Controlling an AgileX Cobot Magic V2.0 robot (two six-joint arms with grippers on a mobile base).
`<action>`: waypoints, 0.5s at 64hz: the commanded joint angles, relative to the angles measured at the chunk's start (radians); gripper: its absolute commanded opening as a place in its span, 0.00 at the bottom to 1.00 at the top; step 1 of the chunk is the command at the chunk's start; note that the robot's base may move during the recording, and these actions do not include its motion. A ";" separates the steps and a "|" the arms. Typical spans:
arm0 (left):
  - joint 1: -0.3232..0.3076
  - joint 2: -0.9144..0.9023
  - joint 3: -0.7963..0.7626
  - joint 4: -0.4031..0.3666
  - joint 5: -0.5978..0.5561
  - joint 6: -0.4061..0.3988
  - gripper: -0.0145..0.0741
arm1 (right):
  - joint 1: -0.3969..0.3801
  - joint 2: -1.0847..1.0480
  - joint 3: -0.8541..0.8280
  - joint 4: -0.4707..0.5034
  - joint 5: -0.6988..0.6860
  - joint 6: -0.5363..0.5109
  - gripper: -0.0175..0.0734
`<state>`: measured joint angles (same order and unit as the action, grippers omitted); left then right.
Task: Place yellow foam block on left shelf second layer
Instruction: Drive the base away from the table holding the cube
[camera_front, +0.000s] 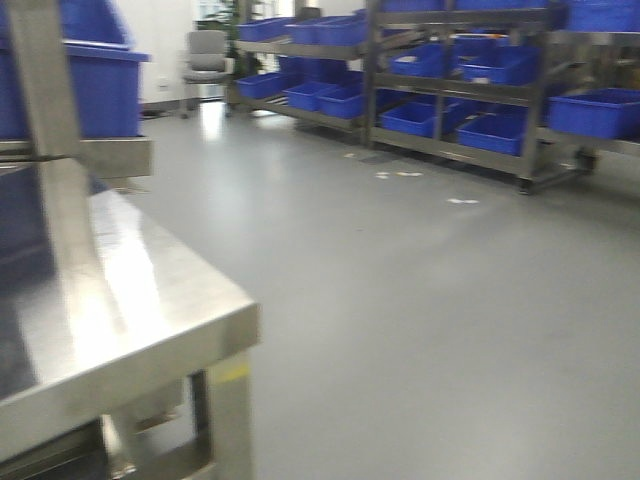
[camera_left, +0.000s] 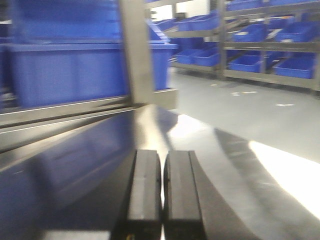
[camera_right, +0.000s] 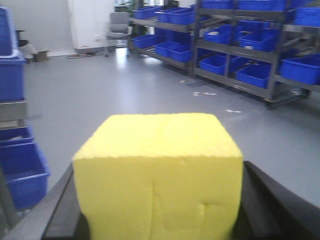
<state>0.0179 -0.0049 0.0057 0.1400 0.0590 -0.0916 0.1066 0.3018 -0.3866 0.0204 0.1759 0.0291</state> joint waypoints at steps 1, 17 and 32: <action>-0.007 -0.022 0.025 -0.006 -0.081 -0.005 0.32 | -0.006 0.005 -0.029 -0.002 -0.096 -0.012 0.75; -0.007 -0.022 0.025 -0.006 -0.081 -0.005 0.32 | -0.006 0.005 -0.029 -0.002 -0.096 -0.012 0.75; -0.007 -0.022 0.025 -0.006 -0.081 -0.005 0.32 | -0.006 0.005 -0.029 -0.002 -0.096 -0.012 0.75</action>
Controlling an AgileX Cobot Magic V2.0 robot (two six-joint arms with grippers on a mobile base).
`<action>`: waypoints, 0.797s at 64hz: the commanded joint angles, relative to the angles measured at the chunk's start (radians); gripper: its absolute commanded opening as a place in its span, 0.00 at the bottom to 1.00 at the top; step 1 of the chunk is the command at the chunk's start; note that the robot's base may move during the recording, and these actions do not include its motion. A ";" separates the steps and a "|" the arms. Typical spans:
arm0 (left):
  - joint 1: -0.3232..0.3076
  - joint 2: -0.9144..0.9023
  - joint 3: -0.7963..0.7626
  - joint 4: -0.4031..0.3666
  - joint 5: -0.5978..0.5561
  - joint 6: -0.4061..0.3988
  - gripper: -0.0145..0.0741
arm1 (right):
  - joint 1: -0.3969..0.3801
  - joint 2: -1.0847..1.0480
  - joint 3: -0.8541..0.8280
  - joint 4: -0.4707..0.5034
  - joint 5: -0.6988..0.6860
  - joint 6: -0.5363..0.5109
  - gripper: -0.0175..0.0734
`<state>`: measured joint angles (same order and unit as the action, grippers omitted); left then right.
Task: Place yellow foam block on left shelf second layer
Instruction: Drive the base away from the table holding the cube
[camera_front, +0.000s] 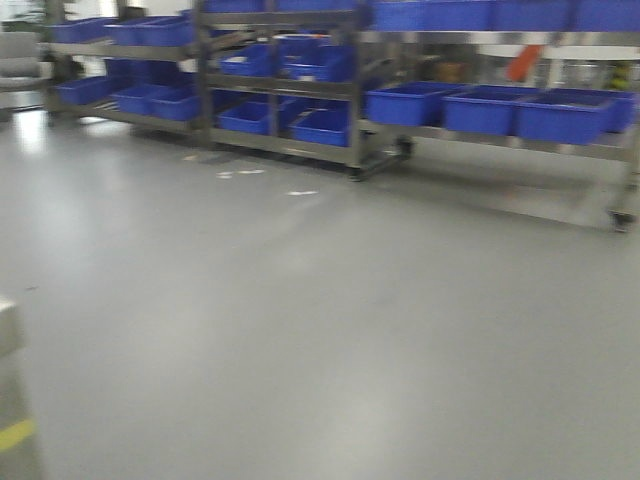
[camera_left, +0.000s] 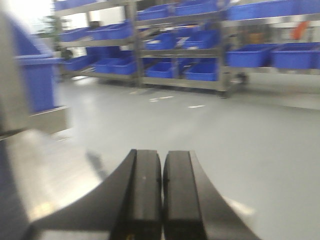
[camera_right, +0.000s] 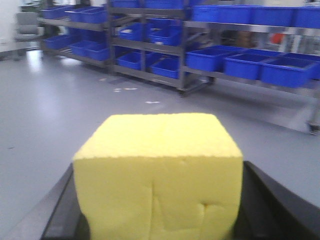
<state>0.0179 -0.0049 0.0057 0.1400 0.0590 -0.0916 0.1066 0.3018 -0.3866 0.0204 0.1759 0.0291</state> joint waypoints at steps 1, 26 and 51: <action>-0.007 -0.022 0.025 -0.006 -0.081 -0.005 0.32 | -0.006 0.005 -0.029 -0.002 -0.096 -0.012 0.75; -0.010 -0.022 0.025 -0.006 -0.081 -0.005 0.32 | -0.006 0.005 -0.029 -0.002 -0.095 -0.012 0.75; -0.010 -0.022 0.025 -0.006 -0.081 -0.005 0.32 | -0.006 0.005 -0.029 -0.002 -0.095 -0.012 0.75</action>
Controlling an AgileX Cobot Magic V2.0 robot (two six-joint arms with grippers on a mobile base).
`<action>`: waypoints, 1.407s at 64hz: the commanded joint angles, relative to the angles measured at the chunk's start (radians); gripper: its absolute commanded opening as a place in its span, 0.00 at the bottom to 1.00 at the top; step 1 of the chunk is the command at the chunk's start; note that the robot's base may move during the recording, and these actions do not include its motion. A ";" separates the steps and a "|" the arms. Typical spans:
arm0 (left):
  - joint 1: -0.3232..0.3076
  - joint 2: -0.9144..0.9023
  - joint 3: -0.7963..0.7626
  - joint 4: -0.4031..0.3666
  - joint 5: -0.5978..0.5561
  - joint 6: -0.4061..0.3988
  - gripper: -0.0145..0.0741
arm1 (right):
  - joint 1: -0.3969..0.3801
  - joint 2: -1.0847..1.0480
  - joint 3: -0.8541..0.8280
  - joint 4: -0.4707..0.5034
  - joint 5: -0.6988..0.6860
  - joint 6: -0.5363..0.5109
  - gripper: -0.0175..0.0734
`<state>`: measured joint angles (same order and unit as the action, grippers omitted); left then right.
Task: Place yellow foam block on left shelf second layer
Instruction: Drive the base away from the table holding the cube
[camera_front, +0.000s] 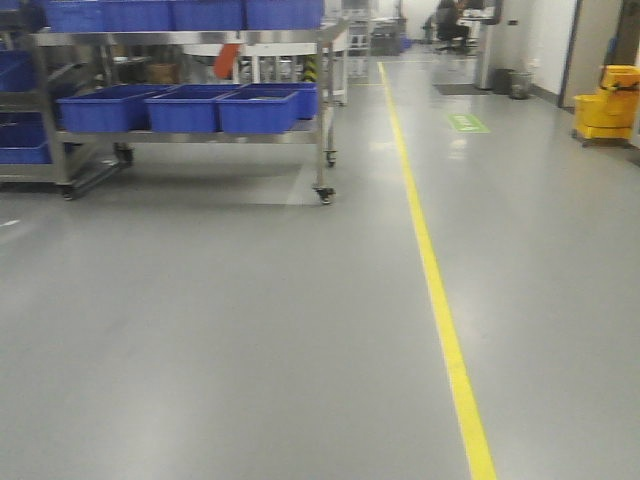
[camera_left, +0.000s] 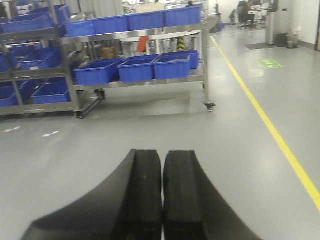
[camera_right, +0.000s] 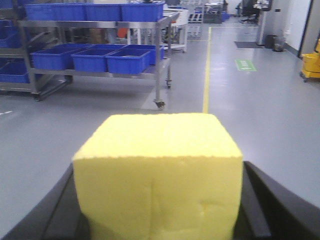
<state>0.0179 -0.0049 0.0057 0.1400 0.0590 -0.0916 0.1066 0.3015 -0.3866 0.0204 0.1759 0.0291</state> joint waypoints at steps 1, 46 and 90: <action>-0.010 -0.022 0.025 -0.006 -0.081 -0.005 0.32 | -0.006 0.005 -0.029 -0.002 -0.095 -0.012 0.75; -0.010 -0.022 0.025 -0.006 -0.081 -0.005 0.32 | -0.006 0.005 -0.029 -0.002 -0.094 -0.012 0.75; -0.010 -0.022 0.025 -0.006 -0.081 -0.005 0.32 | -0.006 0.005 -0.029 -0.002 -0.093 -0.012 0.75</action>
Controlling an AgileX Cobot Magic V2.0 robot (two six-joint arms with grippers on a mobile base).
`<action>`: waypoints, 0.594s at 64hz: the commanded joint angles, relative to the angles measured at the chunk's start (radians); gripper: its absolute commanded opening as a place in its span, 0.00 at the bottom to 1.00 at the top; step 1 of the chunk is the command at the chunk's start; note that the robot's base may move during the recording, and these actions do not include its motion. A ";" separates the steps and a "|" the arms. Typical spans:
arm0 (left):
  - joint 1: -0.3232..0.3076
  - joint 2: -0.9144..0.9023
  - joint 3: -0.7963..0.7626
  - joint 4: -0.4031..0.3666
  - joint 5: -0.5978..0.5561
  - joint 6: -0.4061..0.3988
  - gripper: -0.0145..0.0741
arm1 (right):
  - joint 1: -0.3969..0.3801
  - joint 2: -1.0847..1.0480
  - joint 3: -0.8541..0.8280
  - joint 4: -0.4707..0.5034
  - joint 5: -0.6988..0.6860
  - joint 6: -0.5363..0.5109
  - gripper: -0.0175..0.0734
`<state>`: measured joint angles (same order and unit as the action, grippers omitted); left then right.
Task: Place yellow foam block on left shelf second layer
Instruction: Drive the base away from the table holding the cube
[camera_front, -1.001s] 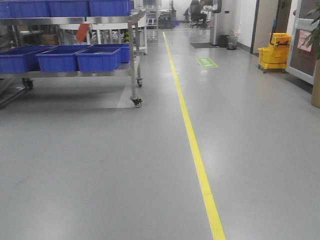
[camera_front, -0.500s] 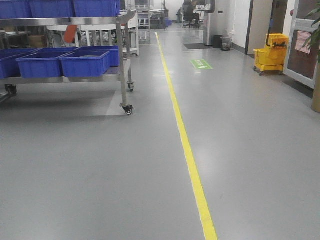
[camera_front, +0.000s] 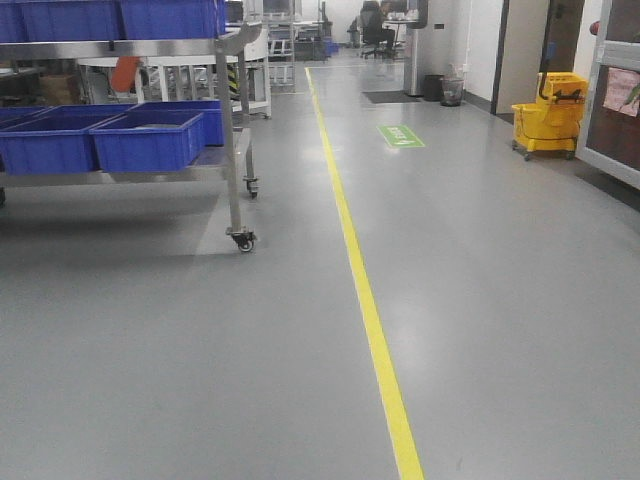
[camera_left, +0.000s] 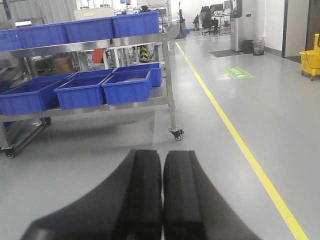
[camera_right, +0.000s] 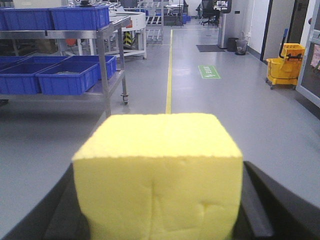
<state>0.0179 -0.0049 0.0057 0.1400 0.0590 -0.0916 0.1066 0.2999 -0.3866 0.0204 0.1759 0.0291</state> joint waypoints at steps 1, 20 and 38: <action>-0.010 -0.022 0.025 -0.006 -0.081 -0.005 0.32 | -0.006 0.007 -0.029 -0.002 -0.093 -0.012 0.75; -0.010 -0.022 0.025 -0.006 -0.081 -0.005 0.32 | -0.006 0.007 -0.029 -0.002 -0.090 -0.012 0.75; -0.010 -0.022 0.025 -0.006 -0.081 -0.005 0.32 | -0.006 0.007 -0.029 -0.002 -0.090 -0.012 0.75</action>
<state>0.0179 -0.0049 0.0057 0.1400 0.0590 -0.0916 0.1066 0.2999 -0.3866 0.0204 0.1759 0.0291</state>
